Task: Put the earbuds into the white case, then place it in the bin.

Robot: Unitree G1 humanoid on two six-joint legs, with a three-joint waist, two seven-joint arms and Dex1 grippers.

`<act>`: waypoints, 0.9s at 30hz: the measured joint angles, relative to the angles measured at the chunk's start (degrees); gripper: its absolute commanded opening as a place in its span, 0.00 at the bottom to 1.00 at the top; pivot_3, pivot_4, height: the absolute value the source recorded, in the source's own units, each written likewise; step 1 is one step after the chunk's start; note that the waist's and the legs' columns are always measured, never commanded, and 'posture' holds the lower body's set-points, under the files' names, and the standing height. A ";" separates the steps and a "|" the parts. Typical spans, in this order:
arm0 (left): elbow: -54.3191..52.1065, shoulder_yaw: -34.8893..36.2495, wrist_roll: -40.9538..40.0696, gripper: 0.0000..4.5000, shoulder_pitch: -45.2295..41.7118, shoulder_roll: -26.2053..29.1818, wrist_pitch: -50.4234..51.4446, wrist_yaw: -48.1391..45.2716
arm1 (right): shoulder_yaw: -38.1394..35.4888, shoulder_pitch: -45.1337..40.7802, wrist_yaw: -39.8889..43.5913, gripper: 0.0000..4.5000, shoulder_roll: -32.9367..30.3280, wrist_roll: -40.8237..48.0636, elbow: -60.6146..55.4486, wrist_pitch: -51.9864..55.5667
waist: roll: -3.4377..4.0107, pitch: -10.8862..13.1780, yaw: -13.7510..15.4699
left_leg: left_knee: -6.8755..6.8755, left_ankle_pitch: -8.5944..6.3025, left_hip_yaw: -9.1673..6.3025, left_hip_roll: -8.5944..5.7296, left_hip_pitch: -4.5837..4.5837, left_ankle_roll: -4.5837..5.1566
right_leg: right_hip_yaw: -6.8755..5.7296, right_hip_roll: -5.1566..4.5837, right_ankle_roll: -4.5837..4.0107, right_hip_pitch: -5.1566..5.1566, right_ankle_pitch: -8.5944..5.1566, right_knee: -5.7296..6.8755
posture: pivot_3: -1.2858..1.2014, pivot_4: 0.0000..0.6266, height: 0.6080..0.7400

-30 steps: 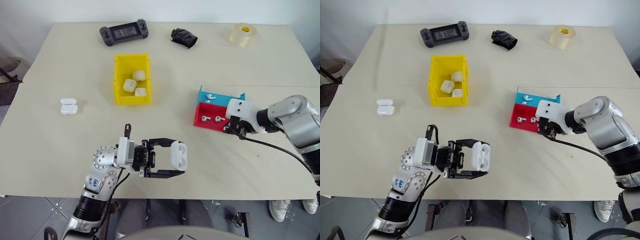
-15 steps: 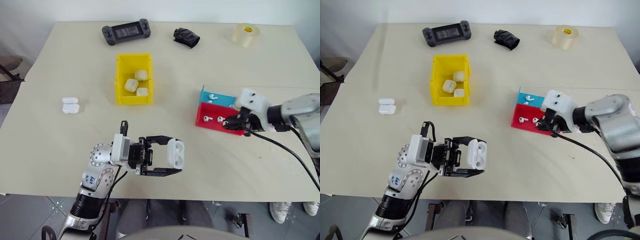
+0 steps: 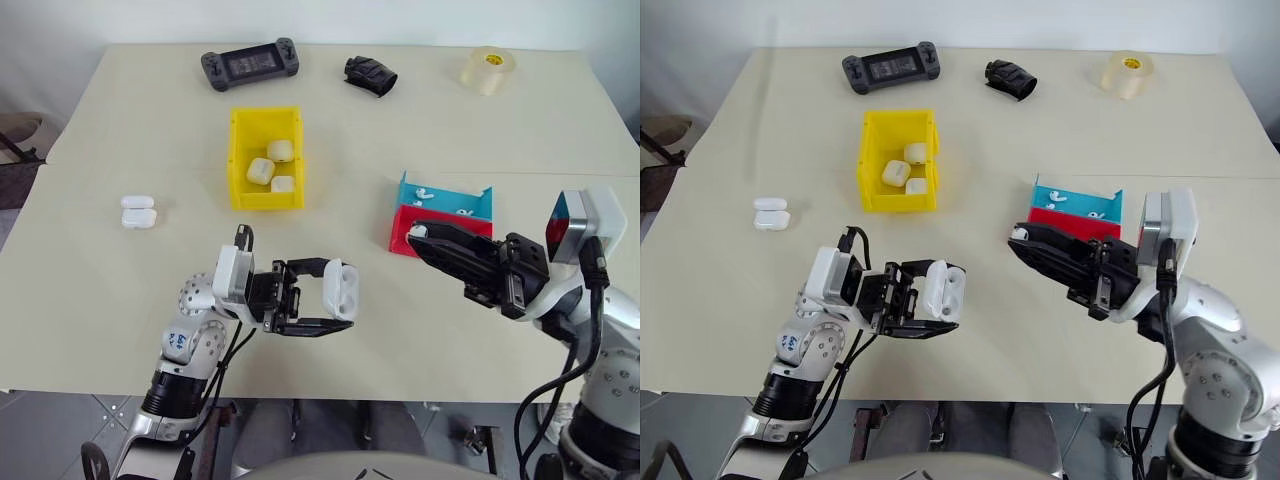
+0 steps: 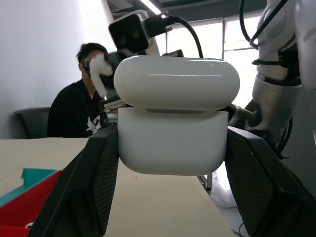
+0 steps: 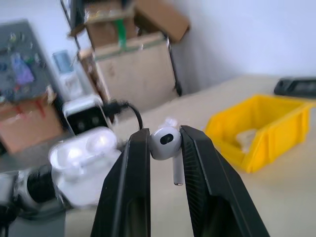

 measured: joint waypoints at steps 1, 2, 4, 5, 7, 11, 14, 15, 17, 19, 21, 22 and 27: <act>0.17 0.19 0.00 0.62 -0.32 -0.02 0.09 -0.09 | 1.45 0.88 -1.88 0.12 1.37 0.45 -0.81 -0.73 | 0.00 0.00 -0.05 | -0.01 0.01 0.01 0.01 -0.01 -0.02 | 0.02 0.01 -0.01 -0.05 0.00 0.04 | 0.52 0.24 1.00; 0.20 0.23 0.00 0.62 -0.62 -0.04 0.16 -0.21 | 2.50 1.64 -3.40 0.12 1.98 0.58 -1.27 -1.48 | 0.00 0.00 -0.05 | -0.01 0.02 0.02 0.00 -0.01 -0.04 | 0.04 0.01 -0.01 -0.06 0.00 0.05 | 0.52 0.24 1.00; 0.22 0.63 -0.01 0.62 -0.99 -0.17 0.34 -0.43 | 5.23 3.05 -5.41 0.12 2.96 -0.02 -2.09 -3.52 | 0.00 0.00 -0.04 | 0.00 0.02 0.02 -0.01 0.00 -0.03 | 0.05 0.00 -0.01 -0.05 0.00 0.06 | 0.52 0.24 1.00; 0.23 0.63 -0.01 0.62 -1.08 -0.39 0.57 -0.43 | 7.22 3.91 -5.67 0.12 3.19 -1.19 -2.59 -5.02 | 0.00 0.00 -0.05 | -0.01 0.02 0.03 -0.02 0.00 -0.03 | 0.06 0.00 -0.01 -0.06 0.00 0.06 | 0.52 0.24 1.00; 0.35 0.64 -0.03 0.62 -1.09 -0.93 0.92 -0.35 | 10.99 4.42 -5.98 0.12 4.19 -3.41 -2.77 -7.60 | 0.00 0.00 -0.06 | -0.01 0.02 0.03 -0.03 -0.01 -0.03 | 0.07 0.00 -0.01 -0.09 0.00 0.07 | 0.52 0.24 1.00; 0.49 0.67 -0.96 0.62 -1.16 -2.06 2.86 -0.04 | 15.61 3.82 -6.72 0.12 5.28 -6.83 -2.60 -12.80 | 0.00 0.00 -0.07 | -0.01 0.02 0.04 -0.02 0.00 -0.03 | 0.10 0.01 -0.01 -0.11 0.00 0.10 | 0.52 0.24 1.00; 0.49 0.75 -1.21 0.62 -1.45 -1.97 4.67 0.17 | 18.42 3.72 -7.25 0.12 6.18 -8.97 -2.22 -16.05 | 0.00 0.00 -0.07 | 0.00 0.02 0.04 -0.03 -0.01 -0.03 | 0.10 0.00 -0.01 -0.11 0.00 0.10 | 0.52 0.24 1.00; 0.49 0.78 -1.25 0.62 -1.58 -1.98 4.94 0.20 | 18.83 3.71 -7.35 0.12 6.42 -9.13 -2.14 -16.55 | 0.00 0.00 -0.06 | 0.00 0.02 0.04 -0.03 -0.01 -0.03 | 0.10 0.00 -0.01 -0.11 0.00 0.10 | 0.52 0.24 1.00; 0.49 1.16 -1.42 0.62 -2.20 -2.02 5.72 0.50 | 20.59 3.70 -7.51 0.12 7.04 -10.42 -1.63 -18.36 | 0.00 0.00 -0.07 | -0.01 0.02 0.04 -0.03 -0.01 -0.03 | 0.10 0.01 -0.01 -0.12 0.00 0.10 | 0.52 0.24 1.00; 0.49 1.80 -1.79 0.62 -2.80 -2.11 6.34 1.14 | 22.34 4.01 -7.52 0.12 7.18 -11.55 -1.17 -19.74 | 0.00 0.00 -0.10 | -0.01 0.02 0.04 -0.02 -0.01 -0.03 | 0.10 0.01 -0.01 -0.12 0.00 0.10 | 0.52 0.24 1.00; 0.49 2.19 -2.18 0.62 -3.09 -2.13 6.86 1.48 | 23.67 4.43 -7.52 0.12 7.30 -12.46 -0.84 -20.90 | 0.00 0.00 -0.11 | -0.01 0.02 0.04 -0.02 -0.01 -0.03 | 0.10 0.01 -0.01 -0.12 0.00 0.10 | 0.52 0.24 1.00; 0.49 2.38 -2.27 0.62 -3.13 -2.13 7.18 1.56 | 24.47 4.81 -7.51 0.12 7.40 -13.02 -0.55 -21.69 | 0.00 0.00 -0.14 | -0.02 0.02 0.04 -0.02 -0.01 -0.03 | 0.10 0.01 -0.01 -0.13 0.00 0.10 | 0.52 0.24 1.00; 0.51 2.84 -2.33 0.62 -3.37 -2.20 8.05 1.58 | 26.40 5.63 -7.38 0.12 7.48 -14.46 0.68 -24.41 | 0.00 0.00 -0.17 | -0.02 0.02 0.04 -0.02 -0.01 -0.03 | 0.10 0.01 -0.01 -0.12 0.00 0.10 | 0.52 0.24 1.00</act>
